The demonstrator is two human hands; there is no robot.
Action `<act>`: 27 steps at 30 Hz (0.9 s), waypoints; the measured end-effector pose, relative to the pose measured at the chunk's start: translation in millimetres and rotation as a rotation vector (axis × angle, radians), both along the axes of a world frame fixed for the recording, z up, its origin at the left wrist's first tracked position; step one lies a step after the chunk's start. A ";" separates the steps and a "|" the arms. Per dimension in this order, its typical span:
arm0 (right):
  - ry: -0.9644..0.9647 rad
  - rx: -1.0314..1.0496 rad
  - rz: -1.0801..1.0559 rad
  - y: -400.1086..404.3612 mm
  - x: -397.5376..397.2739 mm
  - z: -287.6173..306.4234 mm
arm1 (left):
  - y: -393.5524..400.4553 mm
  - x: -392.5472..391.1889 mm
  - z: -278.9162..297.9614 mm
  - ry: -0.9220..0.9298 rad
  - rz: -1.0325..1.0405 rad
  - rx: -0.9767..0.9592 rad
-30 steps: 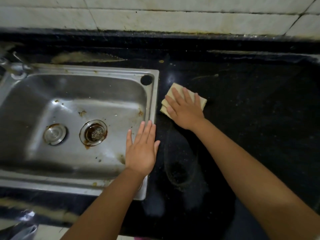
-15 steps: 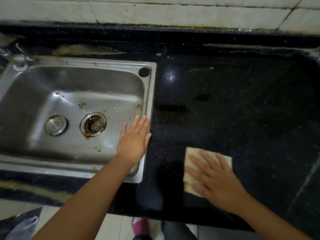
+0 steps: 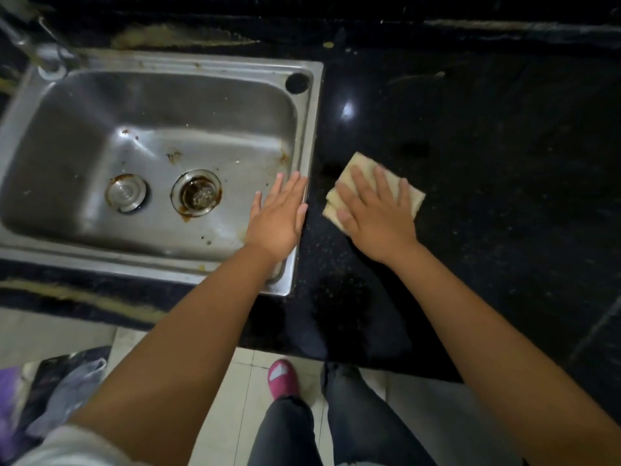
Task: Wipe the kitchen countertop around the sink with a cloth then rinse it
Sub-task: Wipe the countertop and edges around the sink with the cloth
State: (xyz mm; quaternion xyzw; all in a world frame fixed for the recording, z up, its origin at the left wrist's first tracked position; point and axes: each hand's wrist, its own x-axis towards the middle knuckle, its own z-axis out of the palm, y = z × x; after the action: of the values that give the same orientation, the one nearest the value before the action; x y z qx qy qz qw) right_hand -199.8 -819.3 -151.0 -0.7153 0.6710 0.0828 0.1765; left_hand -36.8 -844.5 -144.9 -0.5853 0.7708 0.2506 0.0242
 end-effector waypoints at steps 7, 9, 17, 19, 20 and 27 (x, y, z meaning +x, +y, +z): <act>0.007 -0.045 0.360 116.7 -56.1 -9.9 | 1.3 -2.1 1.2 -0.057 -0.017 -0.021; 0.037 -0.024 0.283 118.3 -88.0 -1.7 | 1.6 -1.4 1.2 -0.072 -0.027 -0.027; 0.042 0.057 -0.342 5.9 -58.4 11.3 | -0.9 -0.6 0.9 -0.071 -0.059 -0.050; 0.056 -0.017 -0.171 10.7 -17.7 -0.5 | -2.2 1.4 2.2 -0.072 -0.072 -0.055; 0.078 -0.125 -0.061 24.1 -1.4 -6.8 | -2.4 1.7 3.1 -0.075 -0.074 -0.056; 0.034 -0.107 0.208 148.4 -66.0 -15.6 | -2.1 -3.5 11.8 -0.179 -0.093 -0.083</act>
State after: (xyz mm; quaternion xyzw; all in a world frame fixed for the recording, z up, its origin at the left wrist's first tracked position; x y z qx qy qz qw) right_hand -265.8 -670.9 -166.5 -0.7880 0.5996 0.0767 0.1171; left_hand -40.3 -846.7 -133.1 -0.5695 0.8015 0.1638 0.0805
